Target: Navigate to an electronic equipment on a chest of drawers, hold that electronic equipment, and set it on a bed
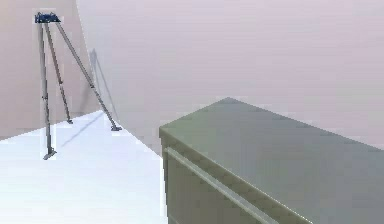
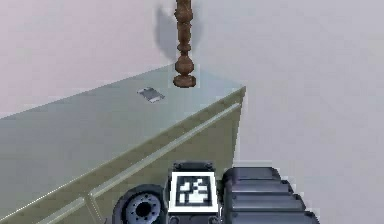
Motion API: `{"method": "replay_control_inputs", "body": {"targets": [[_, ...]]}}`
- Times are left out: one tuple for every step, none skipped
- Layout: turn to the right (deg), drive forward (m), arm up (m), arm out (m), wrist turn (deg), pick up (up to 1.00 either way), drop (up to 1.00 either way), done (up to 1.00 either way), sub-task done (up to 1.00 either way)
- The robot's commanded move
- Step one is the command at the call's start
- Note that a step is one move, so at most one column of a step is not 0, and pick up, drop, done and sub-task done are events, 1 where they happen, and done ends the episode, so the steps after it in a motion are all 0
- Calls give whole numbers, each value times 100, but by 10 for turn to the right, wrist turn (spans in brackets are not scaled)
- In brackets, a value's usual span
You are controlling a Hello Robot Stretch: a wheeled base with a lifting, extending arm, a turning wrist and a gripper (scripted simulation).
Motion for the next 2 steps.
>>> {"method": "replay_control_inputs", "body": {"targets": [[0, 0, 0, 50, 0, 0, 0, 0, 0], [0, 0, 0, 0, 450, 0, 0, 0, 0]]}}
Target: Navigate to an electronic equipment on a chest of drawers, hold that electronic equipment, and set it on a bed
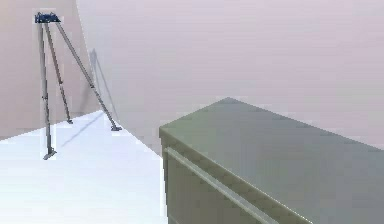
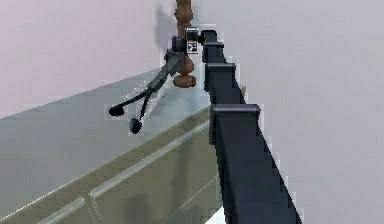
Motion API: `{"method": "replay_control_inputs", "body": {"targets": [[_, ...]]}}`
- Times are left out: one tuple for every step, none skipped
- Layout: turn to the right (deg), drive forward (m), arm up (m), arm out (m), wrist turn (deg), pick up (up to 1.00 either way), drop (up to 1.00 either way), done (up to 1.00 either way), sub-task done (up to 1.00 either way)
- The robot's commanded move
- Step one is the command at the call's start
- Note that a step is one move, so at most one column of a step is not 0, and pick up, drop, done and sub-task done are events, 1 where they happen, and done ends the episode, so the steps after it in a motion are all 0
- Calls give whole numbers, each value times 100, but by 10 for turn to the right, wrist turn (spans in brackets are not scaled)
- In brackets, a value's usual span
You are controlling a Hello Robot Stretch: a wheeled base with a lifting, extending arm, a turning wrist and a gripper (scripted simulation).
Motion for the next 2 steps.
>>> {"method": "replay_control_inputs", "body": {"targets": [[0, 0, 0, 0, 450, 0, 0, 0, 0], [0, 0, 0, 0, 420, 0, 0, 0, 0]]}}
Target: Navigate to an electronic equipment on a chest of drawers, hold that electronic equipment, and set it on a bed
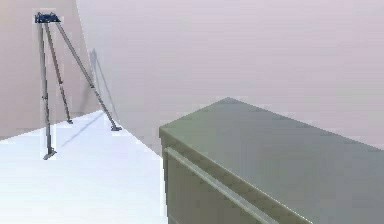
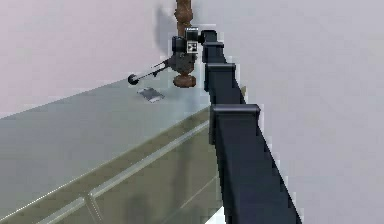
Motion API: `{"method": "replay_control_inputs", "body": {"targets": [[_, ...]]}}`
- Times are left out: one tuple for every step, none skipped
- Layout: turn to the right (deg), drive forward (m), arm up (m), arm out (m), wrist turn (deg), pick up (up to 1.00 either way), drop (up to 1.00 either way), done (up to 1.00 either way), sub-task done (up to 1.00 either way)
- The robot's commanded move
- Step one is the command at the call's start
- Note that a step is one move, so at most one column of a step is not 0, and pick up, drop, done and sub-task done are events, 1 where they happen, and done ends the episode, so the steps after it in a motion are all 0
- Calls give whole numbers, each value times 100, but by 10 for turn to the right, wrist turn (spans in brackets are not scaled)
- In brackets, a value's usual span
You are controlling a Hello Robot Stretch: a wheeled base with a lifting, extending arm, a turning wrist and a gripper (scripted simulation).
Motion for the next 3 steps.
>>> {"method": "replay_control_inputs", "body": {"targets": [[0, 0, -12, 0, 0, 0, 0, 0, 0], [0, 0, 0, 0, 0, 100, 0, 0, 0], [0, 0, 10, 0, 0, 0, 0, 0, 0]]}}
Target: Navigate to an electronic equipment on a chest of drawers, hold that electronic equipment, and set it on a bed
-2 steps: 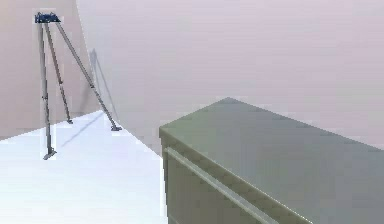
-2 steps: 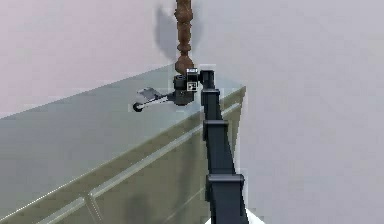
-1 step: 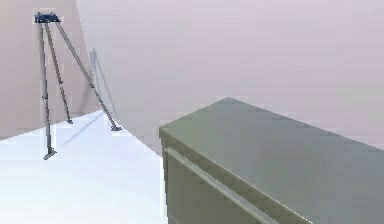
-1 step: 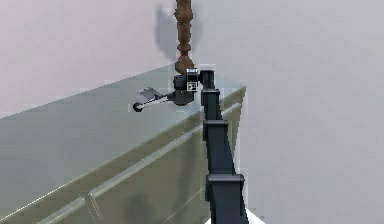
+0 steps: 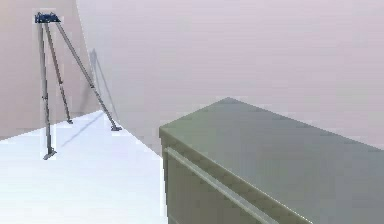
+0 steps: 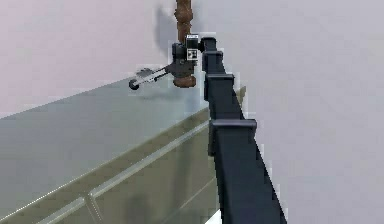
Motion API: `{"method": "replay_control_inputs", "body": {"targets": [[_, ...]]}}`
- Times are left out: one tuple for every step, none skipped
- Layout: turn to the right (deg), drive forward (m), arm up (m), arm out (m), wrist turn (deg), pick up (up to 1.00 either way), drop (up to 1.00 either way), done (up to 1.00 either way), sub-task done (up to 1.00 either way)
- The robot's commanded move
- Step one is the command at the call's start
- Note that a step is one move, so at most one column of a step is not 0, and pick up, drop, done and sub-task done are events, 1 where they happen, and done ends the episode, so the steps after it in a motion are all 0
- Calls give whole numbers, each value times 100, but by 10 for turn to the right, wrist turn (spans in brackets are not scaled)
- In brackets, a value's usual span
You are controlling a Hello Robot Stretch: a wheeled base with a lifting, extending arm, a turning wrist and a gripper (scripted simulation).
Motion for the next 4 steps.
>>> {"method": "replay_control_inputs", "body": {"targets": [[0, 0, 2, 0, 0, 0, 0, 0, 0], [0, 0, 0, 0, -450, 0, 0, 0, 0], [0, 0, 0, 0, -360, 0, 0, 0, 0], [0, 0, 0, -48, 0, 0, 0, 0, 0]]}}
